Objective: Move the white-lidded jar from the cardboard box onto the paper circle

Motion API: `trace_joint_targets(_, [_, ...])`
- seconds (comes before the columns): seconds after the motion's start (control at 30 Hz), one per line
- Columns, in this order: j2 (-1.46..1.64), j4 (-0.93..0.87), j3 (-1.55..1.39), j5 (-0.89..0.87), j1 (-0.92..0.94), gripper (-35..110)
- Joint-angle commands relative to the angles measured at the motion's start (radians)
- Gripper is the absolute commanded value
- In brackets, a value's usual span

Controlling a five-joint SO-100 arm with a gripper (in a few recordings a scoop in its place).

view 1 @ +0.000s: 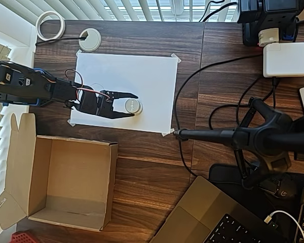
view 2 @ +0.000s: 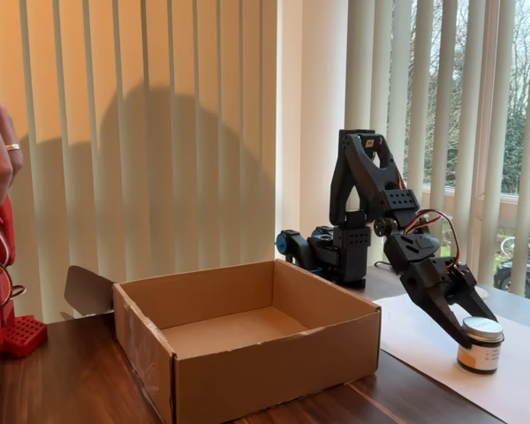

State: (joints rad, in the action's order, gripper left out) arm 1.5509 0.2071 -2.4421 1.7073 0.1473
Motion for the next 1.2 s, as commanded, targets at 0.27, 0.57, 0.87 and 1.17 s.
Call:
trace_joint_targets(0.27, [0.026, 0.044, 0.037, 0.020, 0.021, 12])
trace_joint_targets(0.57, [0.026, 0.044, 0.035, 0.035, 0.034, 28])
trace_joint_targets(0.87, [0.038, 0.057, 0.034, 0.028, 0.035, 38])
trace_joint_targets(1.17, [0.322, 0.118, -0.066, -0.127, 0.028, 38])
